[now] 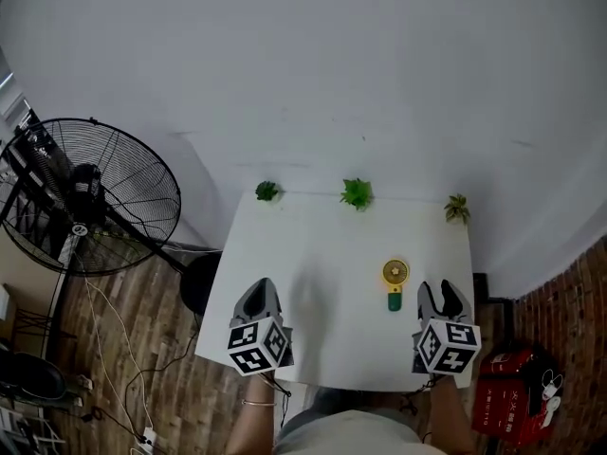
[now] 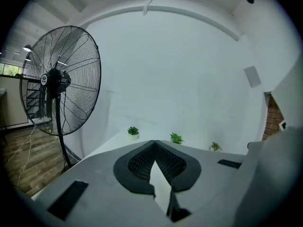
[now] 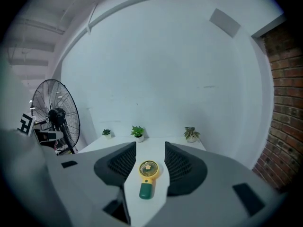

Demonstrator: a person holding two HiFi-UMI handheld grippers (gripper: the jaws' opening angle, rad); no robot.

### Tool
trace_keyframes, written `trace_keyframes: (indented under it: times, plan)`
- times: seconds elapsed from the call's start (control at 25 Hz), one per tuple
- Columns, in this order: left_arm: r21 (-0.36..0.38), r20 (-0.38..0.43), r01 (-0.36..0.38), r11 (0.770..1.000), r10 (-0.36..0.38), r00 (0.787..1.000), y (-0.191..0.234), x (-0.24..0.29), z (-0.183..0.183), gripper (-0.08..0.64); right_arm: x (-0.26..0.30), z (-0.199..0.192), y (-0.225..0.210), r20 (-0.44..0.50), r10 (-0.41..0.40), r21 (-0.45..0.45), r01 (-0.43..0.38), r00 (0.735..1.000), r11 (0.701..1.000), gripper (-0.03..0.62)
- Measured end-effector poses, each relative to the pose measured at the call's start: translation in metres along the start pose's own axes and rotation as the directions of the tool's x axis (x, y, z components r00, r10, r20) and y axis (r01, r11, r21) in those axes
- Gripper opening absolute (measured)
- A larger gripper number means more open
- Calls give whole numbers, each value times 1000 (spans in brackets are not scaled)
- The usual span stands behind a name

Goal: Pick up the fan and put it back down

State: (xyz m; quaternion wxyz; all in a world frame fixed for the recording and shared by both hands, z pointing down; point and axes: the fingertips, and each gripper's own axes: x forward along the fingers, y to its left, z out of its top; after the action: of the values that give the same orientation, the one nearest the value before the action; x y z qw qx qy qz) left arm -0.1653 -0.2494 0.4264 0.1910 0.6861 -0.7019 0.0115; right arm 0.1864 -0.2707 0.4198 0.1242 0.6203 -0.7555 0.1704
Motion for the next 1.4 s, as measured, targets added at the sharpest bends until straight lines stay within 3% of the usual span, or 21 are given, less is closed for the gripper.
trace_keyframes:
  times: [0.6, 0.96, 1.4]
  plan:
    - [-48, -29, -126, 991, 124, 992, 75, -4, -9, 11, 59, -11, 49, -87, 50, -72, -56, 995, 996, 193]
    - [-52, -91, -112, 992, 107, 990, 78, 15, -31, 11, 73, -34, 46, -158, 24, -67, -34, 987, 997, 196]
    - [-25, -205, -78, 997, 71, 976, 64, 35, -79, 11, 78, -102, 36, -294, 4, -50, -19, 956, 999, 198]
